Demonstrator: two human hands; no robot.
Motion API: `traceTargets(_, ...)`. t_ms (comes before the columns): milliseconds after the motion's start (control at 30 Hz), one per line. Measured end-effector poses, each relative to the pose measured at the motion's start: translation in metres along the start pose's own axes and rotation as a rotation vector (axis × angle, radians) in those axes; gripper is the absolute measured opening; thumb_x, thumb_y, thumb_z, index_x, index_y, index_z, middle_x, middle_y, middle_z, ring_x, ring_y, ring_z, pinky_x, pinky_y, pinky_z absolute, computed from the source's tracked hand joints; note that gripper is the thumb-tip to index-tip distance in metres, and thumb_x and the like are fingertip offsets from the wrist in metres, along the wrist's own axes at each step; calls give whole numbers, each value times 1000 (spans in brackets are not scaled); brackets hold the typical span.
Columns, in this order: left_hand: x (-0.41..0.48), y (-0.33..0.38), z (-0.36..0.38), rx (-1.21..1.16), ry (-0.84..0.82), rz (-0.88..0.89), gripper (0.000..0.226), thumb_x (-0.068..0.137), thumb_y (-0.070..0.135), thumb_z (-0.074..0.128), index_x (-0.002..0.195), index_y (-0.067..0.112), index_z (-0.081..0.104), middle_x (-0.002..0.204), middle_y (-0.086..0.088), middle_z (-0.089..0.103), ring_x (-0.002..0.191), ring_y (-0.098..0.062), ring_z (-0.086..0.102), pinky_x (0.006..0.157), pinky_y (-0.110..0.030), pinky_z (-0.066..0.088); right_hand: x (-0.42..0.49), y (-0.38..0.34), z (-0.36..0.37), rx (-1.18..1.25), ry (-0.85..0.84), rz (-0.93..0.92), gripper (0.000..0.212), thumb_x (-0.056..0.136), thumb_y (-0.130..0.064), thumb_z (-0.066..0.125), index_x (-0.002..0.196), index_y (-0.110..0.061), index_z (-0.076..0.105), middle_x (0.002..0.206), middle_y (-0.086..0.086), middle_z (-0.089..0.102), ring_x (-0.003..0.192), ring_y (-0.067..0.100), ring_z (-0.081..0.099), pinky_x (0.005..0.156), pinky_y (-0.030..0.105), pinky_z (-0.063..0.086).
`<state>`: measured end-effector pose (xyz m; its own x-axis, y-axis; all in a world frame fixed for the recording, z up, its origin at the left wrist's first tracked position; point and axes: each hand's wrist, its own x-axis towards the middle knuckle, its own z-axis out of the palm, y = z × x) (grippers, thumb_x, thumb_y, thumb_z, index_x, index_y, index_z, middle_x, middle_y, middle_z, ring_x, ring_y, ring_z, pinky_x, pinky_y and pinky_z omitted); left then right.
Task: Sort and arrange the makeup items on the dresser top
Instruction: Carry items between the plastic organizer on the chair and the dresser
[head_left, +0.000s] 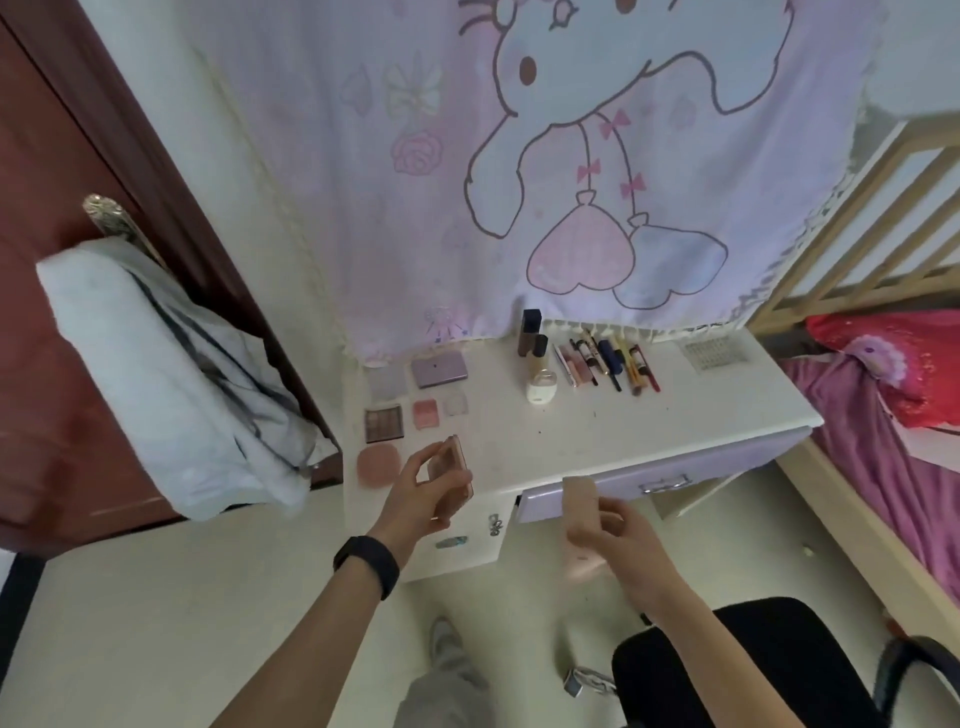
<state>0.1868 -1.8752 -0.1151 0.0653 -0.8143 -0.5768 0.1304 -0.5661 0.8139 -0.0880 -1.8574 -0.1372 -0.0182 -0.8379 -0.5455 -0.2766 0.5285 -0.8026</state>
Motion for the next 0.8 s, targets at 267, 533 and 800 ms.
traceTargets(267, 98, 30, -19, 6, -15, -139, 55, 73, 34, 83, 119, 48, 57, 98, 1, 70, 77, -15, 65, 69, -33, 52, 105, -34, 14, -272, 167, 54, 22, 66, -45, 70, 73, -24, 68, 61, -11, 65, 61, 15, 65, 59, 32, 50)
traceTargets(533, 156, 49, -19, 24, 16, -209, 51, 79, 30, 80, 121, 45, 56, 103, 0, 71, 79, -16, 63, 73, -33, 53, 194, -58, 13, -646, 240, -148, 26, 85, -16, 77, 111, -20, 76, 107, 5, 67, 90, 22, 67, 84, 27, 48)
traceTargets(800, 194, 68, -8, -5, 70, -227, 54, 83, 25, 77, 129, 39, 51, 87, -2, 70, 67, -15, 57, 71, -35, 45, 251, -62, 5, -813, 24, -213, 23, 89, -12, 71, 110, -19, 75, 113, 0, 63, 96, 21, 63, 85, 25, 46)
